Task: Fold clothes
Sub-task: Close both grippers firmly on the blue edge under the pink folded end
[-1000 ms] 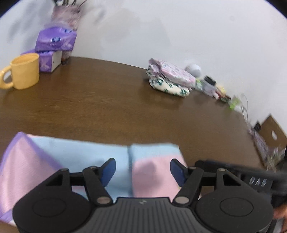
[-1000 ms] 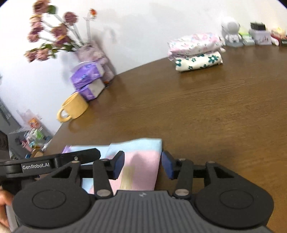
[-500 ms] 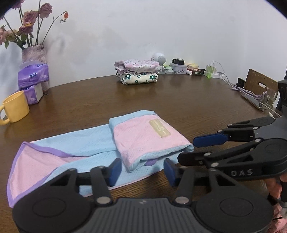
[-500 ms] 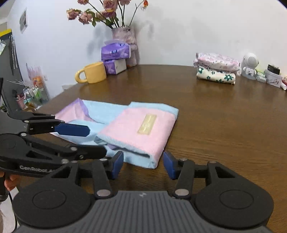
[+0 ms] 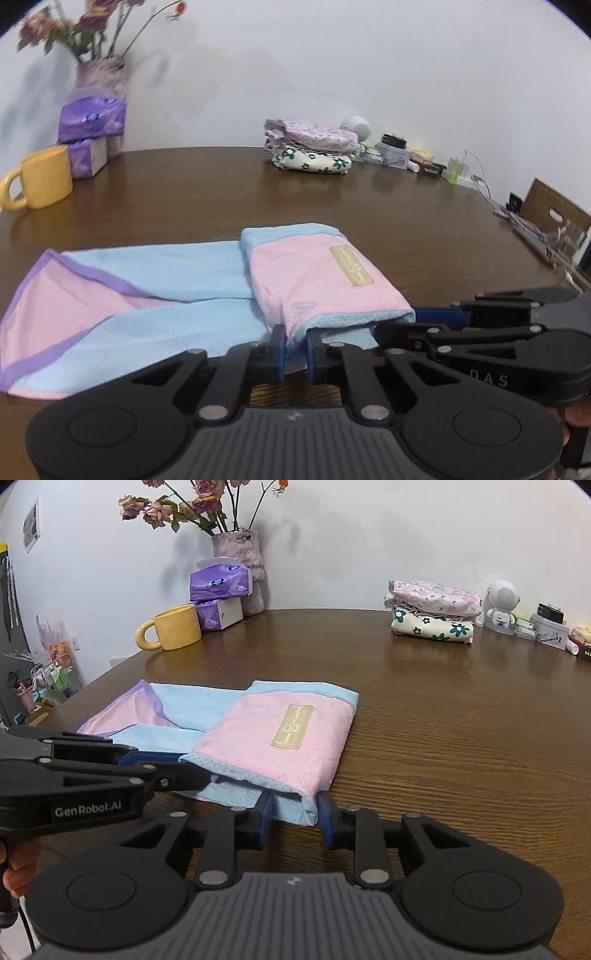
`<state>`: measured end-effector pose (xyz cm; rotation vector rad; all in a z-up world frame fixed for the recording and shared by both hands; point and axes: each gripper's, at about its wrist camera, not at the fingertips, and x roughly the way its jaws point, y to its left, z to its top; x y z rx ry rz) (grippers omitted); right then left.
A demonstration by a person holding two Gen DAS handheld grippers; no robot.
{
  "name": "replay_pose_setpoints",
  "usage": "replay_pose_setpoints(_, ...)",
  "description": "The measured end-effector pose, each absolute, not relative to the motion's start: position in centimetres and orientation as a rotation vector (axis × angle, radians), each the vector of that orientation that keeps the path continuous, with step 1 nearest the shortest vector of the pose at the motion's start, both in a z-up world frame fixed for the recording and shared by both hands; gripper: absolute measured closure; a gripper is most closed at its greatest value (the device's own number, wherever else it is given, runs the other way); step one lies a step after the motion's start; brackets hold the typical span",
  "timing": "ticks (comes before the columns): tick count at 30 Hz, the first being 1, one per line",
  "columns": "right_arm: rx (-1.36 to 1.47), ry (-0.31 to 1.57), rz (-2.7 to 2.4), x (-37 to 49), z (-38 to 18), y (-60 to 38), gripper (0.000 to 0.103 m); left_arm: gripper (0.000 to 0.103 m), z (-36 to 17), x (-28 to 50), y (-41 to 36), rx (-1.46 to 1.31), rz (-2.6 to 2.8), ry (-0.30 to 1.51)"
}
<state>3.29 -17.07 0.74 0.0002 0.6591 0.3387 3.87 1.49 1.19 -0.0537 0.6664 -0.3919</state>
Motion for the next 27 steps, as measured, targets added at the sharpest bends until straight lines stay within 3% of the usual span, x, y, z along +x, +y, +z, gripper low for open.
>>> replay_pose_setpoints(13,0.052,0.659,0.33,3.3,0.5,-18.0,0.078,0.092,1.0,3.9,1.7,-0.071,-0.397,0.663)
replay_pose_setpoints(19,0.052,0.642,0.314,3.0,0.3,-17.9,0.093,0.09,0.8,3.6,1.5,-0.077,-0.385,0.659)
replay_pose_setpoints(20,0.054,0.638,0.308,3.0,0.3,-18.0,0.095,0.087,0.9,3.5,1.5,-0.07,-0.389,0.658)
replay_pose_setpoints(22,0.056,0.636,0.31,3.0,0.4,-18.1,0.096,0.065,1.4,2.9,1.4,-0.033,-0.405,0.642)
replay_pose_setpoints(24,0.052,0.629,0.312,2.9,0.6,-18.1,0.097,0.05,2.2,1.9,1.2,0.035,-0.424,0.6)
replay_pose_setpoints(27,0.038,0.613,0.315,2.7,1.2,-18.1,0.098,0.037,3.3,0.4,0.3,0.188,-0.451,0.53)
